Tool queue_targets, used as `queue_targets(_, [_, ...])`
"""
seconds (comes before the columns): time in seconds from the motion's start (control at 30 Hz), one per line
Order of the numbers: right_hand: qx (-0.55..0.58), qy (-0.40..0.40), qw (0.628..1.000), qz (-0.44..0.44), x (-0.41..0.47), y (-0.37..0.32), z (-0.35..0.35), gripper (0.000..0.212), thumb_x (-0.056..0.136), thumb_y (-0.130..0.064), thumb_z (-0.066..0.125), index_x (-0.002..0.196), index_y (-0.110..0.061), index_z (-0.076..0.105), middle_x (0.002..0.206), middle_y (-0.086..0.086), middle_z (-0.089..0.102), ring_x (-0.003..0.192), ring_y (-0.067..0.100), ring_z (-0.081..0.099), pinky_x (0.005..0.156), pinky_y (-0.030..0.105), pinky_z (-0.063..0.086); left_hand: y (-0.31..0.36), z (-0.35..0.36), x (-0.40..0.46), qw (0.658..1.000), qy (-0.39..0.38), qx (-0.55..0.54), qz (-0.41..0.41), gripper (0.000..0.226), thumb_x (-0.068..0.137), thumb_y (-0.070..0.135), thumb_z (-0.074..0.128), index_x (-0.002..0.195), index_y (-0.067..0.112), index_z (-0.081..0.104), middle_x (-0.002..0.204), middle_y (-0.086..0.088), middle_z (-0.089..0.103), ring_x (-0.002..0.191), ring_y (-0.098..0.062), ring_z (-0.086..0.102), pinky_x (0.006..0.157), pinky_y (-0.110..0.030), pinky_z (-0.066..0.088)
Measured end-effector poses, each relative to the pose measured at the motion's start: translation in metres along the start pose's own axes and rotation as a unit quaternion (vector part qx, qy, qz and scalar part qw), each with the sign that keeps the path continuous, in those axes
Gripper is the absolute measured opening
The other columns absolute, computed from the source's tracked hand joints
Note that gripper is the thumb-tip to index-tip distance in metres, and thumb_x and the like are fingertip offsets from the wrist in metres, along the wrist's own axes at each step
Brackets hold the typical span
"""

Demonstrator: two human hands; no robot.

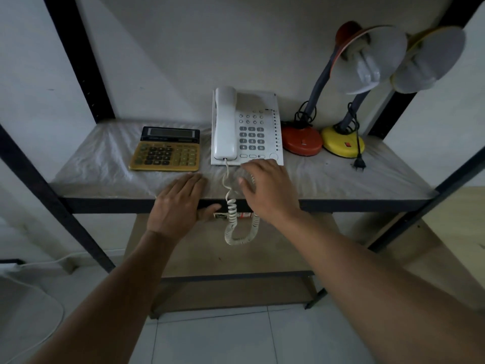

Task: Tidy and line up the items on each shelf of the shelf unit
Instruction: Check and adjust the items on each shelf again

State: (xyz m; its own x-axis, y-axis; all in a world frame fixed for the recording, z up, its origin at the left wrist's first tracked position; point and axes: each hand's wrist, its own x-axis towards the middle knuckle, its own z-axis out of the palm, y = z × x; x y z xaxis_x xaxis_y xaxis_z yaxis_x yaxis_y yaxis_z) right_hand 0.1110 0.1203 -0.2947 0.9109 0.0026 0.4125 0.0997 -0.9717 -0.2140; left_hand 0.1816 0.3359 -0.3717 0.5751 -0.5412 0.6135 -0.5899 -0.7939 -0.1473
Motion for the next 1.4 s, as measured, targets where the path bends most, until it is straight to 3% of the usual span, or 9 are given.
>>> queue_targets(0.2, [-0.012, 0.065, 0.992, 0.107, -0.065, -0.018, 0.025, 0.036, 0.09, -0.044, 0.065, 0.117, -0.021, 0.058, 0.123, 0.004, 0.048, 0.112, 0.023, 0.048, 0.093, 0.038, 0.044, 0.003, -0.006, 0.0, 0.999, -0.025, -0.022, -0.014, 0.072, 0.094, 0.068, 0.041, 0.127, 0.006, 0.062, 0.132, -0.014, 0.064, 0.127, -0.03, 0.058, 0.105, -0.042, 0.043])
queue_targets(0.4, [0.098, 0.085, 0.959, 0.251, -0.082, -0.03, 0.039, 0.049, 0.081, -0.027, 0.08, 0.116, -0.016, 0.047, 0.118, 0.005, 0.052, 0.105, 0.023, 0.056, 0.087, 0.036, 0.048, 0.004, -0.01, 0.001, 0.998, -0.04, -0.035, -0.024, 0.072, 0.094, 0.067, 0.042, 0.128, 0.007, 0.06, 0.133, -0.015, 0.063, 0.127, -0.03, 0.058, 0.106, -0.043, 0.043])
queue_targets(0.53, [0.128, -0.02, 0.928, 0.349, -0.081, -0.031, 0.053, 0.05, 0.085, -0.036, 0.077, 0.119, -0.013, 0.048, 0.124, 0.007, 0.06, 0.114, 0.029, 0.06, 0.093, 0.042, 0.049, 0.003, -0.01, 0.001, 0.997, -0.054, -0.038, -0.029, 0.072, 0.094, 0.067, 0.042, 0.129, 0.007, 0.059, 0.135, -0.015, 0.062, 0.129, -0.03, 0.056, 0.107, -0.043, 0.043])
queue_targets(0.7, [0.114, -0.002, 0.952, 0.284, -0.074, -0.035, 0.048, 0.014, 0.095, -0.03, 0.061, 0.104, -0.024, 0.053, 0.101, -0.001, 0.066, 0.096, 0.024, 0.064, 0.081, 0.044, 0.053, 0.004, -0.013, 0.002, 0.996, -0.068, -0.04, -0.033, 0.074, 0.094, 0.069, 0.039, 0.129, 0.007, 0.058, 0.134, -0.014, 0.062, 0.128, -0.03, 0.057, 0.106, -0.044, 0.044])
queue_targets(0.77, [0.142, 0.033, 0.956, 0.256, -0.071, -0.038, 0.039, 0.01, 0.097, -0.025, 0.058, 0.105, -0.023, 0.052, 0.094, -0.002, 0.064, 0.088, 0.021, 0.063, 0.07, 0.04, 0.052, 0.005, -0.015, 0.002, 0.996, -0.075, -0.044, -0.034, 0.073, 0.095, 0.069, 0.039, 0.13, 0.008, 0.058, 0.136, -0.014, 0.061, 0.129, -0.03, 0.056, 0.107, -0.043, 0.043])
queue_targets(0.87, [0.123, 0.075, 0.967, 0.212, -0.063, -0.039, 0.018, 0.014, 0.101, -0.027, 0.053, 0.114, -0.022, 0.056, 0.098, -0.005, 0.06, 0.084, 0.013, 0.056, 0.055, 0.026, 0.036, 0.006, -0.017, 0.002, 0.995, -0.082, -0.047, -0.036, 0.07, 0.096, 0.066, 0.046, 0.132, 0.007, 0.057, 0.137, -0.015, 0.06, 0.131, -0.03, 0.054, 0.109, -0.043, 0.041])
queue_targets(1.07, [0.149, 0.154, 0.959, 0.188, -0.019, -0.021, -0.016, 0.027, 0.101, -0.032, 0.059, 0.126, -0.023, 0.059, 0.113, -0.002, 0.066, 0.094, 0.012, 0.063, 0.073, 0.027, 0.051, 0.005, -0.015, 0.001, 0.993, -0.09, -0.062, -0.043, 0.072, 0.095, 0.067, 0.043, 0.134, 0.007, 0.055, 0.139, -0.015, 0.058, 0.132, -0.031, 0.053, 0.109, -0.045, 0.042])
queue_targets(1.2, [0.18, 0.195, 0.949, 0.172, 0.028, -0.006, -0.031, 0.02, 0.097, -0.03, 0.067, 0.115, -0.023, 0.063, 0.107, -0.001, 0.068, 0.093, 0.014, 0.065, 0.073, 0.029, 0.056, 0.005, -0.014, 0.002, 0.994, -0.086, -0.06, -0.04, 0.073, 0.094, 0.068, 0.041, 0.133, 0.007, 0.056, 0.138, -0.015, 0.059, 0.13, -0.03, 0.055, 0.107, -0.044, 0.044])
queue_targets(1.4, [0.158, 0.17, 0.968, 0.097, 0.079, 0.003, -0.036, 0.017, 0.095, -0.025, 0.069, 0.112, -0.021, 0.067, 0.113, 0.0, 0.064, 0.098, 0.015, 0.061, 0.083, 0.025, 0.049, 0.004, -0.012, 0.002, 0.994, -0.083, -0.05, -0.042, 0.074, 0.093, 0.069, 0.041, 0.132, 0.008, 0.057, 0.138, -0.013, 0.06, 0.13, -0.029, 0.055, 0.106, -0.041, 0.044])
